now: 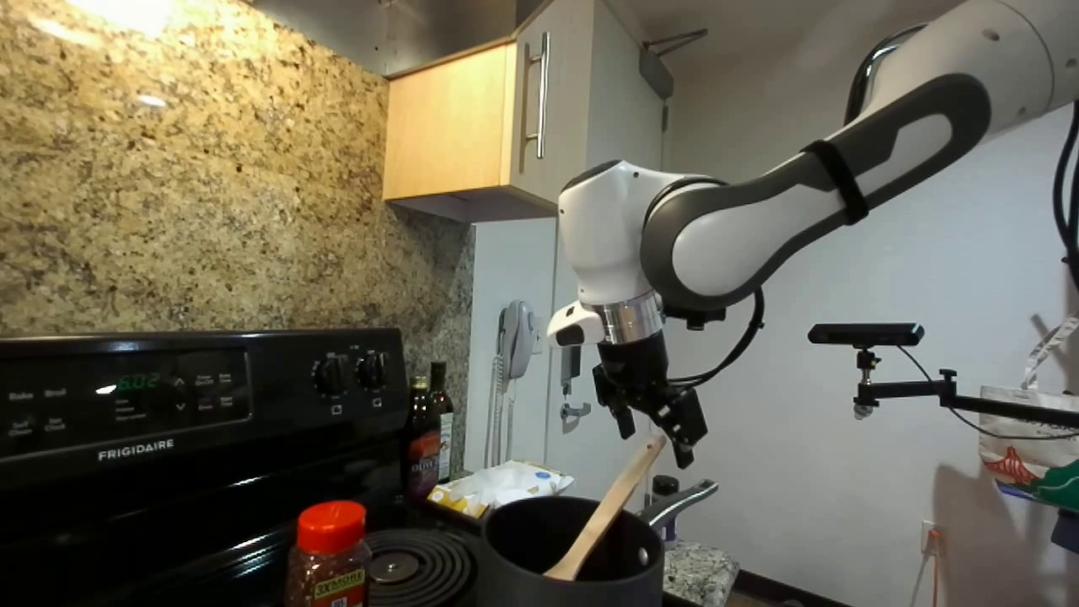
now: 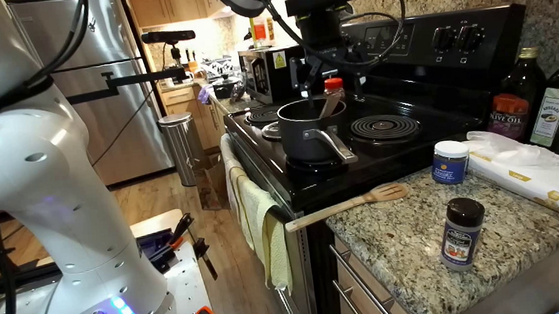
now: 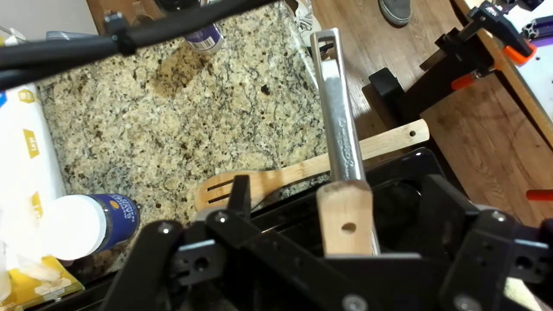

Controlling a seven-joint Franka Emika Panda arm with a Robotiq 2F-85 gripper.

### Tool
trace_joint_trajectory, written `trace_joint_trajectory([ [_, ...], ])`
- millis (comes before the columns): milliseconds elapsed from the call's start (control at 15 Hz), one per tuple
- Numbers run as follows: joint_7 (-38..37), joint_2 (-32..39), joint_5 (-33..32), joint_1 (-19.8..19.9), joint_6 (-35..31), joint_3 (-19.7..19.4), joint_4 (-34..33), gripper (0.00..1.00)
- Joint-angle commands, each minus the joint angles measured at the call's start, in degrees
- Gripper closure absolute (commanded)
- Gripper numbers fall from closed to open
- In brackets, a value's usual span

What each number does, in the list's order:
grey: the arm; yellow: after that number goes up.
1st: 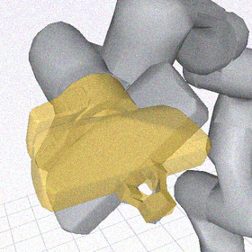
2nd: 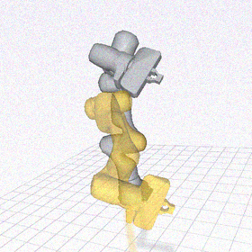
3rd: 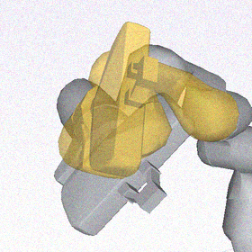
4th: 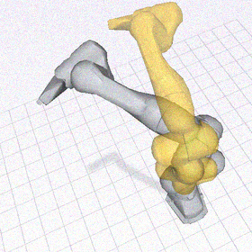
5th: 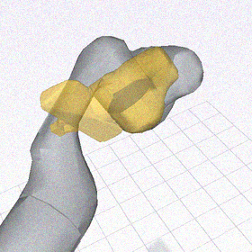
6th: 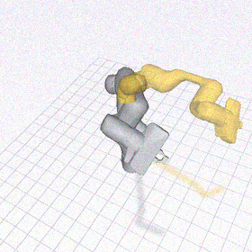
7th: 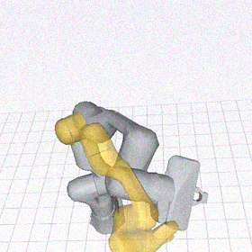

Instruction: Take the wooden spoon out of the pot then put the lid on it

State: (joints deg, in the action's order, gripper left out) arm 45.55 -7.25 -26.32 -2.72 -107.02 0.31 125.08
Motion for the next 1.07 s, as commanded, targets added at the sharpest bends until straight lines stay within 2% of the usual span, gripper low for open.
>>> trace_joint_trajectory([
  [0,-0.13,-0.92,-1.60,-0.21,-1.05,0.73,-0.03,0.00],
  [133,0.03,-0.55,-2.23,-0.40,-1.62,0.88,-0.19,0.00],
  [200,-0.33,-0.43,-2.69,-0.42,-2.06,0.92,-0.19,0.25],
  [267,-0.07,-0.22,-2.99,-0.39,-2.12,0.93,-0.35,0.26],
  [867,-0.03,-0.73,-3.42,-0.01,-2.39,0.50,0.01,0.86],
  [933,-0.09,-1.03,-3.38,0.11,-2.41,0.34,0.04,0.89],
  [1000,0.15,-1.39,-3.23,0.24,-2.31,0.11,0.06,0.86],
])
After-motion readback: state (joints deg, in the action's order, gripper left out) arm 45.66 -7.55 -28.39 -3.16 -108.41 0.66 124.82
